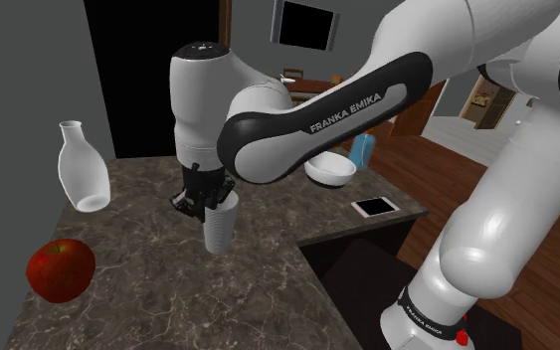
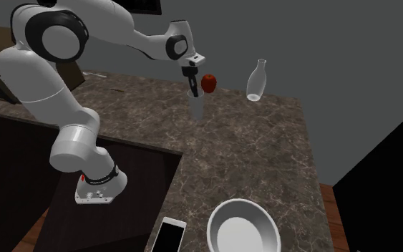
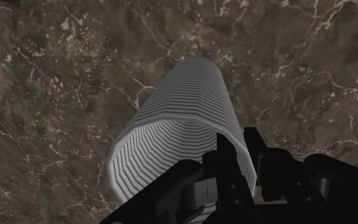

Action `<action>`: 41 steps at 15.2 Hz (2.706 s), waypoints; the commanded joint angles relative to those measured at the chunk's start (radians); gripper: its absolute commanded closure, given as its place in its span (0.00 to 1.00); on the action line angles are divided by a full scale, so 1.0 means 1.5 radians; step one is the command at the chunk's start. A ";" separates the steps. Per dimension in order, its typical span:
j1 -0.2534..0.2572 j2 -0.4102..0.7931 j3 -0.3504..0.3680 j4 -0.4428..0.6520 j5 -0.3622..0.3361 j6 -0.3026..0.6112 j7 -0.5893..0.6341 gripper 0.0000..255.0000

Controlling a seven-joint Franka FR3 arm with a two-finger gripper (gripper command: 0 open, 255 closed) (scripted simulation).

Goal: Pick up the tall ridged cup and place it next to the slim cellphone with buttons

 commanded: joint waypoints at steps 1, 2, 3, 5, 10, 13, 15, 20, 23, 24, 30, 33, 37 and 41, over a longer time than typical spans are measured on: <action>0.000 -0.010 0.000 0.009 0.010 -0.016 -0.009 1.00; 0.000 -0.014 -0.001 0.014 0.015 -0.024 -0.013 1.00; 0.001 -0.019 -0.001 0.019 0.019 -0.032 -0.017 1.00; 0.001 -0.027 -0.003 0.030 0.027 -0.048 -0.025 1.00; 0.001 -0.044 -0.006 0.060 0.043 -0.089 -0.043 1.00; 0.001 -0.052 -0.008 0.079 0.050 -0.115 -0.052 1.00; 0.001 -0.056 -0.009 0.093 0.054 -0.132 -0.057 1.00; 0.001 -0.065 -0.012 0.130 0.062 -0.174 -0.069 1.00; 0.001 -0.067 -0.013 0.154 0.065 -0.200 -0.075 1.00; 0.001 -0.068 -0.013 0.163 0.066 -0.209 -0.077 1.00; 0.000 -0.068 -0.014 0.216 0.068 -0.261 -0.086 1.00; -0.001 -0.065 -0.014 0.245 0.067 -0.288 -0.089 1.00; -0.009 -0.117 -0.040 0.210 0.096 -0.291 -0.132 1.00; -0.015 -0.212 -0.099 0.120 0.136 -0.276 -0.210 1.00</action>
